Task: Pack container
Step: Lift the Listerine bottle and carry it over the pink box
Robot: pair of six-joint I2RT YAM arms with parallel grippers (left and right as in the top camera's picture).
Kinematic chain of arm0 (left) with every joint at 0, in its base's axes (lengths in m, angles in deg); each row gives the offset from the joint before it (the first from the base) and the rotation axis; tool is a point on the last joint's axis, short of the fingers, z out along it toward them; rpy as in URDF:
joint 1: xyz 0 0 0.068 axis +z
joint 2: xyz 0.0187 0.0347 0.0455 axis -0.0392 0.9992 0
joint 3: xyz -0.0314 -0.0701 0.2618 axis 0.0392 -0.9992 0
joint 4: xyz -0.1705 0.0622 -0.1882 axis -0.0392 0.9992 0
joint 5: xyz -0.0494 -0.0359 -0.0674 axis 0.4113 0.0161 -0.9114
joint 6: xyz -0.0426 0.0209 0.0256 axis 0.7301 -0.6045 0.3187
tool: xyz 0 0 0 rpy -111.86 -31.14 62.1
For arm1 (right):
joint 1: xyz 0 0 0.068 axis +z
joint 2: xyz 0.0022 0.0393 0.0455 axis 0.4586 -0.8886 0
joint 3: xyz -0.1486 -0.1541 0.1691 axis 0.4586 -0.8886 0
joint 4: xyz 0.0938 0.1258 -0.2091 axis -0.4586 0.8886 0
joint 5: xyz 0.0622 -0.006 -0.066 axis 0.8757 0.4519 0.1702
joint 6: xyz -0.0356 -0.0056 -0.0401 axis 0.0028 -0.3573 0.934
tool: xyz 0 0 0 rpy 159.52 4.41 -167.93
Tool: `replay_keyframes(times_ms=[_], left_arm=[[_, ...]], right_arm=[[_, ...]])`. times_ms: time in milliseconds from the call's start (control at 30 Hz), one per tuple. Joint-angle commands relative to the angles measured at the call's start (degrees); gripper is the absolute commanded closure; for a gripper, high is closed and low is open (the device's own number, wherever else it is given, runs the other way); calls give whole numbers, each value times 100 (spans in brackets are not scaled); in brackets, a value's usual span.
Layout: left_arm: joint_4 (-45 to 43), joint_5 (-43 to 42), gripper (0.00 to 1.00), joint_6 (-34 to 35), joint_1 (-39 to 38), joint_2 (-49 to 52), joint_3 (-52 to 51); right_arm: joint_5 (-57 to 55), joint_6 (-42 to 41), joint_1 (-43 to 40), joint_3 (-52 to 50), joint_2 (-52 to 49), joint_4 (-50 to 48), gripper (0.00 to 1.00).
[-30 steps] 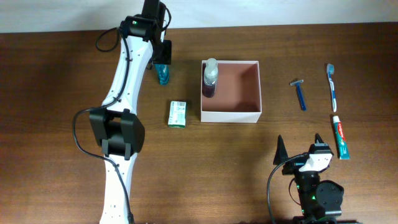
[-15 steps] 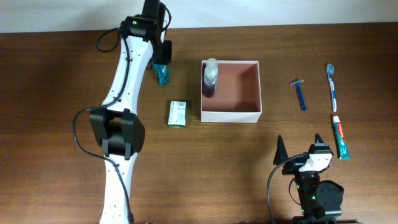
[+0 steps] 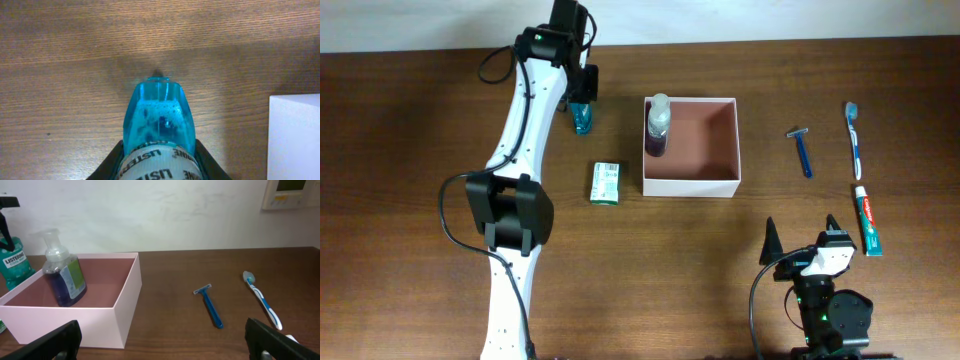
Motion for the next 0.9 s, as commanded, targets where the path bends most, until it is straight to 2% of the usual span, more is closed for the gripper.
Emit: replay_keyframes(times_ms=[0,100,333,467,733,867], left_arm=[[46,-42,89,-33,20,251,-50],[48,-44,98,-33,20,249,-44],[109,-63,99,-31,20,243,225],[188,-262,99,-33,20,236,927],[409,-664,99,-31,-20,232,3108],[227,-662,99,-31,-125,-216,3117]], right_arm=[[52,42,-46,-26,48,28,1],[52,44,-44,-26,48,28,1],[52,42,-46,-26,48,28,1],[55,44,-44,-26,48,28,1],[55,44,-46,-26,48,28,1],[52,42,-46,-26,48,28,1]])
